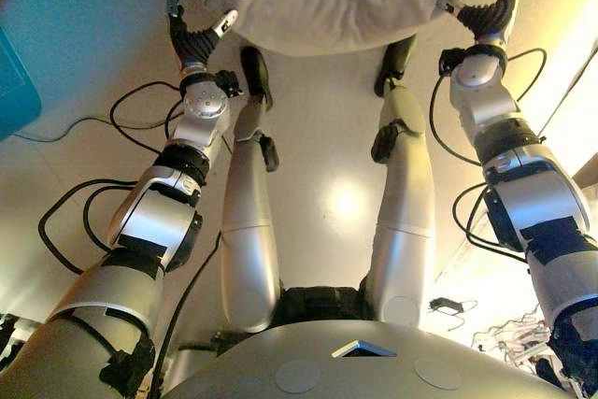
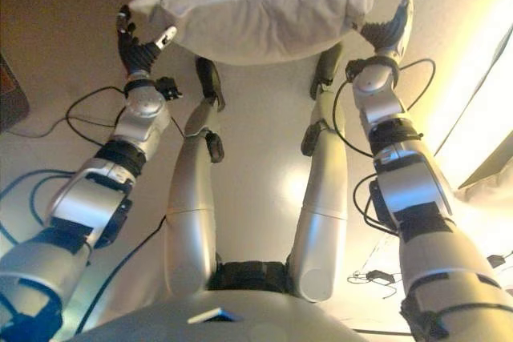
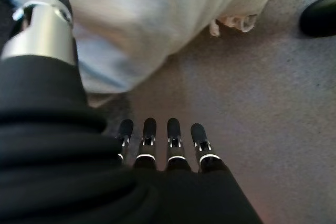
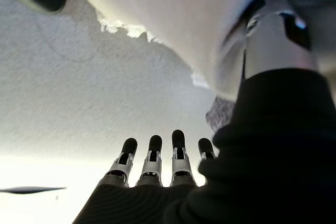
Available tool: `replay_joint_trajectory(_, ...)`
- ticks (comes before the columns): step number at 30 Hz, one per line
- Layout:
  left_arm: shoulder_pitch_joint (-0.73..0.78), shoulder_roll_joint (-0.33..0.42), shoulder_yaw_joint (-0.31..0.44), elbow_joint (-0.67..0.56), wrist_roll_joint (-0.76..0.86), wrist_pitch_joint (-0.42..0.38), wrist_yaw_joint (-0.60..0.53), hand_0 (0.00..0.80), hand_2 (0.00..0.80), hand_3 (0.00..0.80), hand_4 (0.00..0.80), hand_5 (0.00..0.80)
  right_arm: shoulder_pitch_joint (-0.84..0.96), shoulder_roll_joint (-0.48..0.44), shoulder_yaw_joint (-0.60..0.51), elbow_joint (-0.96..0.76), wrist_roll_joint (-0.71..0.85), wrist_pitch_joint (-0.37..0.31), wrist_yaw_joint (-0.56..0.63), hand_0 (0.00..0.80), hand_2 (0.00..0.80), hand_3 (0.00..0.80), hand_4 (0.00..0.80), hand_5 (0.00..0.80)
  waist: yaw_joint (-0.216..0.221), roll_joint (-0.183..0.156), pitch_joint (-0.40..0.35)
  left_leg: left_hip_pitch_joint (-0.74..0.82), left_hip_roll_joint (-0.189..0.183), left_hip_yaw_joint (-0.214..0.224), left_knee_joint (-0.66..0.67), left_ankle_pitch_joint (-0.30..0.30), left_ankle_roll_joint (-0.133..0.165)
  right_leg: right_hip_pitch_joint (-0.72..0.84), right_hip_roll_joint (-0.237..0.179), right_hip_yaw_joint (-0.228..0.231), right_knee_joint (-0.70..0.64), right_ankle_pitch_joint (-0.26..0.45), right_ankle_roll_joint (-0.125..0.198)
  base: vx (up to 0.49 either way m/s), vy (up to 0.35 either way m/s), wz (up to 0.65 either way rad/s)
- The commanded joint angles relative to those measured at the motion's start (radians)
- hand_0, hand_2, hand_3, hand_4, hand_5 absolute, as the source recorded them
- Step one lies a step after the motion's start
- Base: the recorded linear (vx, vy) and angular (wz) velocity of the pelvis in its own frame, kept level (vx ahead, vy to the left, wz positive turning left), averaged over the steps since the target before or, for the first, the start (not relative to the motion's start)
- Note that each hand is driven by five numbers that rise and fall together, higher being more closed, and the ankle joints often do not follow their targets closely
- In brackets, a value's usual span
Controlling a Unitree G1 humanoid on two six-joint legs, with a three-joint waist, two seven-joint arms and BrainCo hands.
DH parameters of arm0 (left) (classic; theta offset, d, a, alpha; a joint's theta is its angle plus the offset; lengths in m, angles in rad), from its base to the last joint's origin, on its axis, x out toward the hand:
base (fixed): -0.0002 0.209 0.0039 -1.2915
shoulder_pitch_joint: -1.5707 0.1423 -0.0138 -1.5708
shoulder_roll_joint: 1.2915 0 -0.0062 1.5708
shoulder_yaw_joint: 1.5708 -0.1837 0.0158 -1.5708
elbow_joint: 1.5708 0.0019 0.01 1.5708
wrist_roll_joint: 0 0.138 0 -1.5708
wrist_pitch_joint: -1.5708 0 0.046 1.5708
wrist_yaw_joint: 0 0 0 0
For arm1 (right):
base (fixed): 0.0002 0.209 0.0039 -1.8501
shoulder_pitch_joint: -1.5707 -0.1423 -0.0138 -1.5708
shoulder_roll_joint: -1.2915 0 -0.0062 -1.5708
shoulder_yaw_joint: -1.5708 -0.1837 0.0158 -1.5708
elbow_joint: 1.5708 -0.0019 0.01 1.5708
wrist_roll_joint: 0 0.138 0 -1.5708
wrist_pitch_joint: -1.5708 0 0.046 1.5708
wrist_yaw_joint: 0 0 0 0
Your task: Pick up the cushion and take it to the sofa
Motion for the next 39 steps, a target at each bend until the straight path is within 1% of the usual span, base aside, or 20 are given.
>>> replay_joint_trajectory(1,-0.016,0.034,0.052,-0.012,-0.045,-0.05,0.002,0.0,0.0,0.0,0.0,0.0,-0.009,-0.057,0.071,-0.031,0.004,-0.051,0.025,0.0,0.0,0.0,0.0,0.0,-0.013,0.038,0.007,-0.113,0.007,-0.056,0.038,-0.016,0.007,-0.023,0.002,0.033,0.034,-0.071,0.069,-0.035,0.027,0.0)
replay_joint_trajectory(8,-0.086,0.05,0.036,-0.037,-0.129,-0.065,-0.128,0.0,0.0,0.0,0.0,0.0,-0.089,-0.051,0.141,-0.052,0.038,-0.095,0.236,0.0,0.0,0.0,0.0,0.0,-0.004,0.032,0.007,-0.198,0.001,-0.073,0.036,-0.005,-0.001,-0.098,-0.001,0.035,0.034,-0.063,0.077,-0.034,0.019,0.04)
replay_joint_trajectory(11,-0.106,0.053,0.026,-0.064,-0.218,-0.069,-0.276,0.0,0.0,0.0,0.0,0.0,-0.115,-0.041,0.166,-0.074,0.078,-0.1,0.383,0.0,0.0,0.0,0.0,0.0,0.001,0.031,0.007,-0.22,-0.002,-0.078,0.022,0.004,-0.004,-0.116,-0.002,0.033,0.021,-0.058,0.082,-0.03,0.018,0.06)
replay_joint_trajectory(13,-0.111,0.049,0.006,-0.11,-0.291,-0.062,-0.436,0.0,0.0,0.0,0.0,0.0,-0.121,-0.035,0.188,-0.12,0.147,-0.087,0.543,0.0,0.0,0.0,0.0,0.0,0.006,0.031,0.007,-0.236,-0.005,-0.083,0.011,0.013,-0.005,-0.13,-0.004,0.032,0.01,-0.052,0.085,-0.026,0.017,0.04)
replay_joint_trajectory(14,-0.111,0.049,0.004,-0.112,-0.294,-0.065,-0.448,0.0,0.0,0.0,0.0,0.0,-0.121,-0.035,0.189,-0.123,0.15,-0.086,0.55,0.0,0.0,0.0,0.0,0.0,0.006,0.031,0.007,-0.236,-0.005,-0.083,0.01,0.013,-0.005,-0.131,-0.005,0.031,0.01,-0.051,0.085,-0.016,0.014,0.04)
replay_joint_trajectory(15,-0.111,0.047,-0.016,-0.148,-0.25,-0.647,-0.619,0.0,0.0,0.0,0.0,0.0,-0.117,-0.033,0.199,-0.158,0.179,-0.067,0.618,0.0,0.0,0.0,0.0,0.0,0.008,0.03,0.007,-0.244,-0.008,-0.083,0.004,0.019,-0.005,-0.136,-0.005,0.03,0.001,-0.047,0.086,-0.01,0.052,0.05)
replay_joint_trajectory(16,-0.132,0.065,-0.014,-0.227,-0.256,-0.559,-0.642,0.0,0.0,0.0,0.0,0.0,-0.11,-0.032,0.196,-0.178,0.202,-0.055,0.687,0.0,0.0,0.0,0.0,0.0,0.005,0.029,0.007,-0.248,-0.004,-0.081,0.001,0.02,-0.009,-0.137,-0.004,0.03,0.006,-0.049,0.086,-0.023,0.065,0.05)
replay_joint_trajectory(17,-0.173,0.091,-0.019,-0.298,-0.374,-0.035,-0.589,0.0,0.0,0.0,0.0,0.0,-0.114,-0.045,0.211,-0.234,0.245,-0.018,0.727,0.0,0.0,0.0,0.0,0.0,0.006,0.03,0.007,-0.255,-0.005,-0.081,-0.006,0.03,-0.011,-0.147,-0.006,0.031,-0.004,-0.039,0.087,-0.025,0.032,0.07)
replay_joint_trajectory(18,-0.186,0.101,-0.066,-0.287,-0.3,0.019,-0.523,0.0,0.0,0.0,0.0,0.0,-0.11,-0.058,0.237,-0.3,0.305,0.007,0.761,0.0,0.0,0.0,0.0,0.0,0.005,0.026,0.007,-0.257,-0.011,-0.082,-0.001,0.028,-0.011,-0.144,-0.008,0.03,0.001,-0.047,0.091,-0.033,-0.019,0.12)
replay_joint_trajectory(19,-0.181,0.103,-0.09,-0.28,-0.411,-0.002,-0.612,0.0,0.0,0.0,0.0,0.0,-0.102,-0.053,0.243,-0.332,0.323,0.011,0.794,0.0,0.0,0.0,0.0,0.0,0.003,0.024,0.007,-0.26,-0.017,-0.09,0.0,0.029,-0.014,-0.146,-0.004,0.031,-0.002,-0.042,0.095,-0.022,-0.037,0.12)
replay_joint_trajectory(20,-0.164,0.097,-0.091,-0.282,-0.415,-0.022,-0.646,0.116,0.116,0.116,0.116,0.116,-0.092,-0.053,0.251,-0.36,0.329,0.013,0.807,0.0,0.0,0.0,0.0,0.0,0.002,0.022,0.007,-0.261,-0.02,-0.094,-0.001,0.029,-0.015,-0.146,-0.003,0.031,-0.006,-0.039,0.097,-0.017,-0.013,0.1)
replay_joint_trajectory(21,-0.146,0.094,-0.094,-0.288,-0.417,-0.036,-0.673,0.16,0.16,0.16,0.16,0.16,-0.079,-0.054,0.258,-0.383,0.331,0.008,0.814,0.0,0.0,0.0,0.0,0.0,0.001,0.021,0.007,-0.263,-0.021,-0.097,-0.001,0.029,-0.015,-0.147,-0.002,0.031,-0.009,-0.037,0.097,-0.006,0.002,0.04)
replay_joint_trajectory(22,-0.103,0.084,-0.1,-0.323,-0.409,-0.059,-0.702,0.562,0.562,0.562,0.562,0.562,-0.05,-0.061,0.262,-0.451,0.325,0.013,0.812,0.0,0.0,0.0,0.0,0.0,0.0,0.022,0.007,-0.27,-0.022,-0.098,-0.001,0.032,-0.015,-0.156,-0.003,0.033,-0.008,-0.033,0.1,0.0,0.0,0.0)
replay_joint_trajectory(23,-0.083,0.082,-0.102,-0.348,-0.408,-0.051,-0.721,0.747,0.747,0.747,0.747,0.747,-0.034,-0.066,0.259,-0.493,0.322,0.021,0.807,0.0,0.0,0.0,0.0,0.0,0.0,0.024,0.007,-0.274,-0.021,-0.099,-0.001,0.033,-0.015,-0.16,-0.004,0.035,-0.007,-0.031,0.101,0.001,0.02,0.04)
replay_joint_trajectory(24,-0.061,0.081,-0.104,-0.378,-0.411,-0.038,-0.745,0.8,0.8,0.8,0.8,0.8,-0.014,-0.073,0.253,-0.541,0.318,0.026,0.802,0.0,0.0,0.0,0.0,0.0,-0.002,0.025,0.007,-0.28,-0.021,-0.099,0.004,0.033,-0.016,-0.167,-0.005,0.038,-0.004,-0.029,0.103,0.005,0.022,0.05)
replay_joint_trajectory(28,0.003,0.084,-0.101,-0.457,-0.463,0.011,-0.814,0.8,0.8,0.8,0.8,0.8,0.044,-0.1,0.233,-0.643,0.328,0.035,0.835,0.0,0.0,0.0,0.0,0.0,-0.008,0.028,0.007,-0.287,-0.015,-0.096,0.016,0.034,-0.018,-0.173,-0.008,0.048,0.0,-0.025,0.106,-0.005,0.038,0.08)
replay_joint_trajectory(29,0.013,0.083,-0.099,-0.468,-0.473,0.02,-0.827,0.8,0.8,0.8,0.8,0.8,0.054,-0.104,0.231,-0.657,0.325,0.034,0.84,0.16,0.16,0.16,0.16,0.16,-0.009,0.028,0.007,-0.286,-0.014,-0.095,0.016,0.034,-0.018,-0.172,-0.009,0.049,0.0,-0.024,0.107,-0.013,0.026,0.09)
replay_joint_trajectory(30,0.025,0.08,-0.097,-0.482,-0.479,0.031,-0.832,0.8,0.8,0.8,0.8,0.8,0.067,-0.108,0.23,-0.67,0.329,0.026,0.84,0.696,0.696,0.696,0.696,0.696,-0.011,0.027,0.007,-0.283,-0.012,-0.094,0.016,0.036,-0.018,-0.168,-0.01,0.05,-0.002,-0.023,0.106,-0.01,0.018,0.05)
replay_joint_trajectory(31,0.03,0.079,-0.097,-0.486,-0.483,0.033,-0.834,0.8,0.8,0.8,0.8,0.8,0.071,-0.109,0.228,-0.673,0.331,0.024,0.843,0.8,0.8,0.8,0.8,0.8,-0.012,0.027,0.007,-0.281,-0.012,-0.094,0.016,0.037,-0.018,-0.166,-0.01,0.051,-0.004,-0.021,0.106,0.0,0.0,0.0)
replay_joint_trajectory(39,0.14,0.037,-0.079,-0.528,-0.514,0.009,-0.829,0.8,0.8,0.8,0.8,0.8,0.181,-0.092,0.199,-0.709,0.326,-0.057,0.816,0.8,0.8,0.8,0.8,0.8,-0.02,0.026,0.007,-0.164,-0.007,-0.086,-0.039,0.058,-0.019,-0.049,-0.008,0.041,-0.073,-0.001,0.104,-0.006,0.002,-0.02)
